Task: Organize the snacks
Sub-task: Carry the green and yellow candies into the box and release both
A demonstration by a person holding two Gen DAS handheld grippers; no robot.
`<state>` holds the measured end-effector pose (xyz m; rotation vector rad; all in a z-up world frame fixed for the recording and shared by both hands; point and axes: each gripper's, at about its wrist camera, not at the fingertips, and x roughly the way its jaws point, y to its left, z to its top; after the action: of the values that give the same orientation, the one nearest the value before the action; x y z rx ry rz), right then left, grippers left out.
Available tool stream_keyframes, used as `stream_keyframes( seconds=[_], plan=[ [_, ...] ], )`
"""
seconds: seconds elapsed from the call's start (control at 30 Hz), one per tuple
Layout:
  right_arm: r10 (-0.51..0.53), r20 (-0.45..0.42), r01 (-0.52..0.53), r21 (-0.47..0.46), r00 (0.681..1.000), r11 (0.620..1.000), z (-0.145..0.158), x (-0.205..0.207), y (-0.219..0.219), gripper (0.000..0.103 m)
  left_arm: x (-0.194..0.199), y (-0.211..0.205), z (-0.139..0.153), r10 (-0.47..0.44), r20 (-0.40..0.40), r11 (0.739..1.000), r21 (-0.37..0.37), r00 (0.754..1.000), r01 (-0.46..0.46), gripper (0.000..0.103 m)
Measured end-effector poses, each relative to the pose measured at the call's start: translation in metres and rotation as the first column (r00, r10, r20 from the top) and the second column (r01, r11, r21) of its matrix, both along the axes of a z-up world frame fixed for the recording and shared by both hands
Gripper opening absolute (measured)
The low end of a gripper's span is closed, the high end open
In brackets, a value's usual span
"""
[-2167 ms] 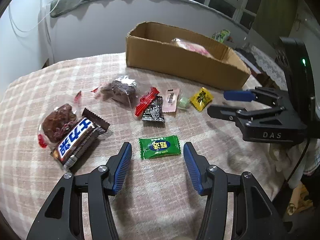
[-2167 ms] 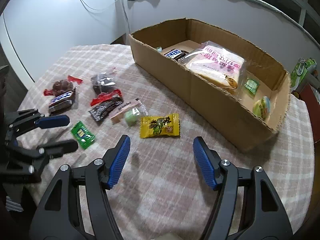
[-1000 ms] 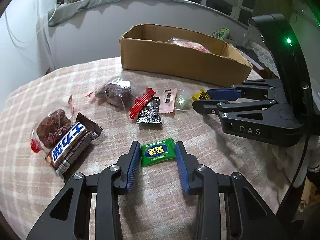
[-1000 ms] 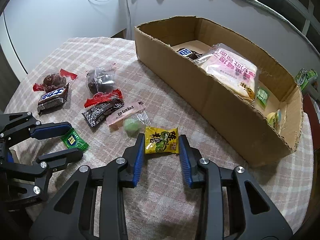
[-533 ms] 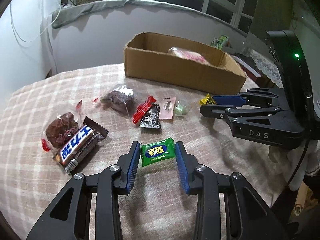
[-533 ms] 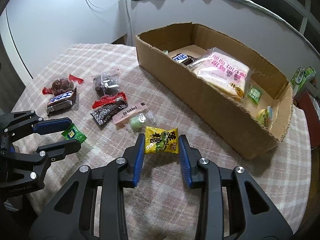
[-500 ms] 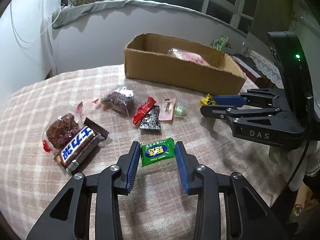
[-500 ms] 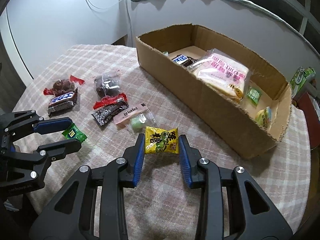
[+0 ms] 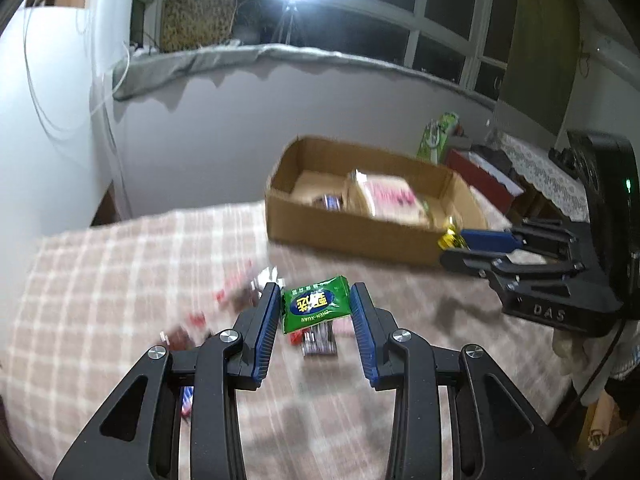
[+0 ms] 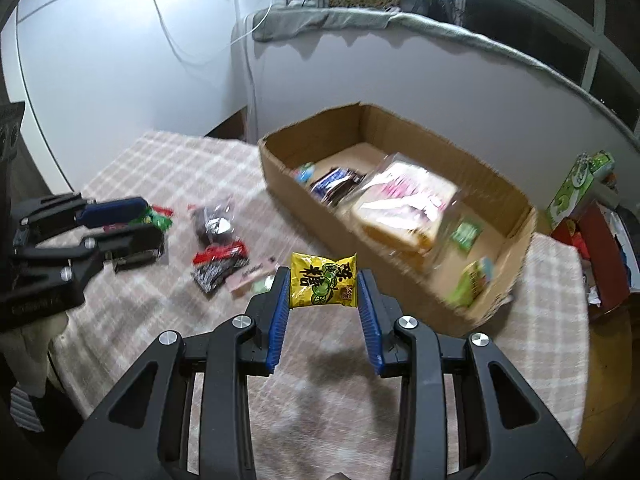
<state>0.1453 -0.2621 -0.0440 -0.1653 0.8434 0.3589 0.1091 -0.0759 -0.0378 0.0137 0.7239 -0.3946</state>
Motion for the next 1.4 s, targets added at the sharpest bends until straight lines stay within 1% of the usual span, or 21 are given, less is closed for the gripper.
stream_keyframes(
  seconds=[0.13, 0.33, 0.43, 0.77, 1.03, 1.2, 1.4],
  plan=[
    [-0.032, 0.022, 0.031, 0.012, 0.999, 0.999, 0.013, 0.01, -0.012, 0.034, 0.018, -0.003, 0.015, 0.0, 0.034, 1.0, 0.006, 0.999, 0.0, 0.034],
    [-0.071, 0.046, 0.07, 0.02, 0.996, 0.997, 0.027, 0.025, -0.03, 0.034, 0.036, -0.015, 0.027, -0.017, 0.056, 1.0, 0.016, 0.998, 0.017, 0.034],
    [-0.086, 0.051, 0.085, 0.024, 0.995, 0.996, 0.032, 0.035, -0.038, 0.034, 0.048, -0.021, 0.031, -0.026, 0.058, 1.0, 0.012, 0.998, 0.025, 0.034],
    [-0.123, 0.063, 0.122, 0.016, 0.99, 0.992, 0.04, 0.069, -0.055, 0.034, 0.084, -0.049, 0.037, -0.04, 0.074, 0.999, 0.039, 0.996, 0.037, 0.034],
    [-0.162, 0.042, 0.163, -0.013, 0.986, 0.987, 0.029, 0.097, -0.068, 0.034, 0.112, -0.06, 0.03, -0.031, 0.061, 0.999, 0.043, 0.998, 0.028, 0.034],
    [-0.184, 0.017, 0.184, -0.025, 0.983, 0.983, 0.015, 0.111, -0.078, 0.034, 0.127, -0.067, 0.018, -0.033, 0.024, 0.998, 0.048, 0.999, 0.032, 0.034],
    [-0.206, -0.018, 0.205, -0.028, 0.978, 0.978, 0.0, 0.122, -0.087, 0.035, 0.135, -0.072, 0.004, -0.028, -0.006, 0.997, 0.065, 1.0, 0.029, 0.034]
  ],
)
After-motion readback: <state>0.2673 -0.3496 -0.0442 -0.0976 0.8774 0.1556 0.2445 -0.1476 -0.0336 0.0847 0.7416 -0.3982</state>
